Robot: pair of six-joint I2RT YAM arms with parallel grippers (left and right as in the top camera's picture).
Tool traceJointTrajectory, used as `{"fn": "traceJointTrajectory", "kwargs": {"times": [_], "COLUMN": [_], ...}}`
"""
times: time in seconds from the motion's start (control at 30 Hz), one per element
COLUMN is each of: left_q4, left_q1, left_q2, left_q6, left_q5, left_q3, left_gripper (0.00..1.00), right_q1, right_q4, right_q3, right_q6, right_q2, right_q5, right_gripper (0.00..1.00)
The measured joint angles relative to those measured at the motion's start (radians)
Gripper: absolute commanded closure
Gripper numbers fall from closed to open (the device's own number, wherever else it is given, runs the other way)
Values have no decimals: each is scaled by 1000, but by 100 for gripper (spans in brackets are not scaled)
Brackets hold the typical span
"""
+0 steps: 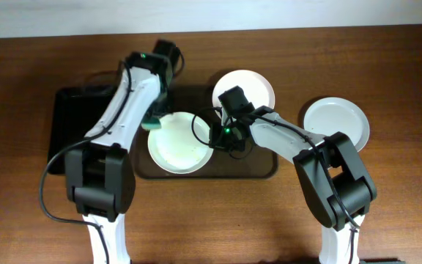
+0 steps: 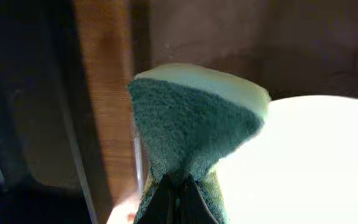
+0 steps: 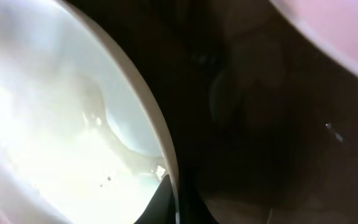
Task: Clean dirty plates on tray and stack at the side
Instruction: 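Scrub the plate surface in circles with the sponge in the left gripper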
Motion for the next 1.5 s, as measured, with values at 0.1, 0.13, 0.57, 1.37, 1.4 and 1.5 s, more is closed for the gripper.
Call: {"fn": "traceJointTrajectory", "kwargs": {"times": [0.1, 0.13, 0.57, 1.37, 1.4, 1.5], "left_q4": [-85, -113, -79, 341, 349, 371], "left_q1": [3, 3, -4, -79, -84, -101], "left_q2": [0, 0, 4, -69, -74, -89], "left_q6": [0, 0, 3, -28, -31, -51], "left_q5": [19, 26, 253, 333, 314, 214], "left_q3": [123, 156, -66, -471, -478, -501], "left_gripper": [99, 99, 99, 99, 99, 99], "right_q1": [0, 0, 0, -1, -1, 2], "right_q4": [-1, -2, -3, -3, 0, 5], "right_q3": [0, 0, 0, 2, 2, 2], "right_q6": [0, 0, -1, -4, -4, -3], "right_q2": [0, 0, 0, 0, 0, 0], "right_q5": [0, 0, 0, 0, 0, -4], "right_gripper": [96, 96, 96, 96, 96, 96]}}
